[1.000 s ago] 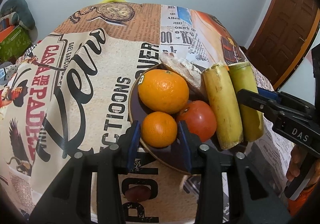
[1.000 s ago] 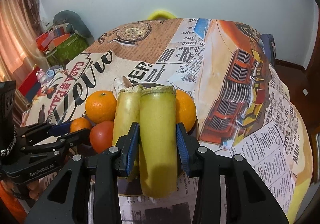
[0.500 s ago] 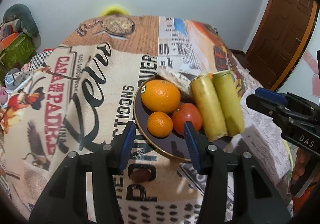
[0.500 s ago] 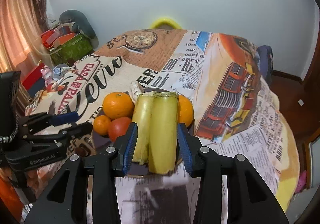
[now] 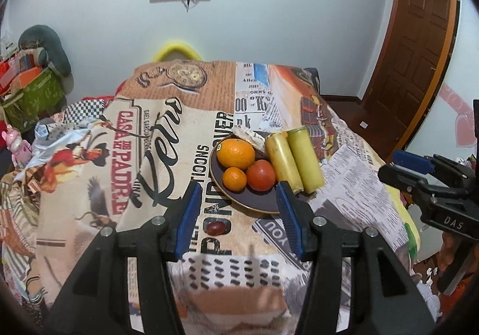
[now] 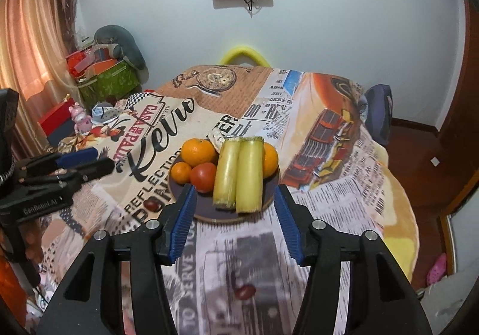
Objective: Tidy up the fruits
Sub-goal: 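Raise both grippers away from the plate, then lower the right gripper onto the small red date and close it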
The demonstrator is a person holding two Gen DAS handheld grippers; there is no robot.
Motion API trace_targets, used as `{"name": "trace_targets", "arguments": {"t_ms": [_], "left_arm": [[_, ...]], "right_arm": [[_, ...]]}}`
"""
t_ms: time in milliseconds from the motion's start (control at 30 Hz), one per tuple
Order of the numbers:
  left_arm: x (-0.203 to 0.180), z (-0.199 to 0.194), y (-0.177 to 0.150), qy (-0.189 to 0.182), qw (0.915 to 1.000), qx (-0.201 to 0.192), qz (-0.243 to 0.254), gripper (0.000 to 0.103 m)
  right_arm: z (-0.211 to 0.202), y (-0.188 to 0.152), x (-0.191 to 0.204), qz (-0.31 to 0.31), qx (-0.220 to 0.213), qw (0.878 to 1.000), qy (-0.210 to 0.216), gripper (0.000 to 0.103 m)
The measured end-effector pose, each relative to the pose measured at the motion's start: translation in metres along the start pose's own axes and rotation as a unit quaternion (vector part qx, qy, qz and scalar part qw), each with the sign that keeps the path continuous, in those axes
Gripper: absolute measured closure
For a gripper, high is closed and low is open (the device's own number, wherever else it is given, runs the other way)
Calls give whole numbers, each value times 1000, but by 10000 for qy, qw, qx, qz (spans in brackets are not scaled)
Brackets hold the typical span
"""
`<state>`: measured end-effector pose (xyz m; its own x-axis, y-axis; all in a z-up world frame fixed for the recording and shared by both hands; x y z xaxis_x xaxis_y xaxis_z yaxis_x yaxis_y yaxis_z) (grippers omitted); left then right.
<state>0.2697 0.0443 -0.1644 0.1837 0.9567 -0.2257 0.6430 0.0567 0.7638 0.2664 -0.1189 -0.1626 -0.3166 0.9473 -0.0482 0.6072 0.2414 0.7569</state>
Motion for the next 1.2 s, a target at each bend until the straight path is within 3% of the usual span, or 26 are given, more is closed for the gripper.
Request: {"name": "trace_targets", "arguments": {"t_ms": [167,433,733,900,1100,1200], "left_arm": [[-8,-25,-7,43,9998,-194,49,32],[-4,-28,-35,93,10000,32,-19,31],[11,-4,-72,103,9986,498,-175,31],[19,9,-88,109,9970,714,-282,31],[27,23,-103,97,9950,912,-398,31],[31,31,-106,112,9941,988,-443,31]], "right_arm": [[-13,-21,2,-1,193,9998,65,50],[4,-62,3,-61,721,9974,-54,50],[39,-104,-4,153,1375,9904,-6,50],[54,-122,1,121,1650,9862,53,62],[65,-132,-3,199,1755,9843,37,79],[65,-131,-4,215,1708,9850,96,83]]}}
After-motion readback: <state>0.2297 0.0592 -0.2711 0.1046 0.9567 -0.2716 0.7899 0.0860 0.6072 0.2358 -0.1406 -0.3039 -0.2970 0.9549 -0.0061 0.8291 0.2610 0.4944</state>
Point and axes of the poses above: each gripper's, at about its wrist camera, not at the fingertips, and z roughly the way its jaws point, x to its left, y to its top, the point moved 8 cm from there along z, roughly the way its jaws point, and after that the axes turned 13 degrees about -y, right-handed, at the moved point
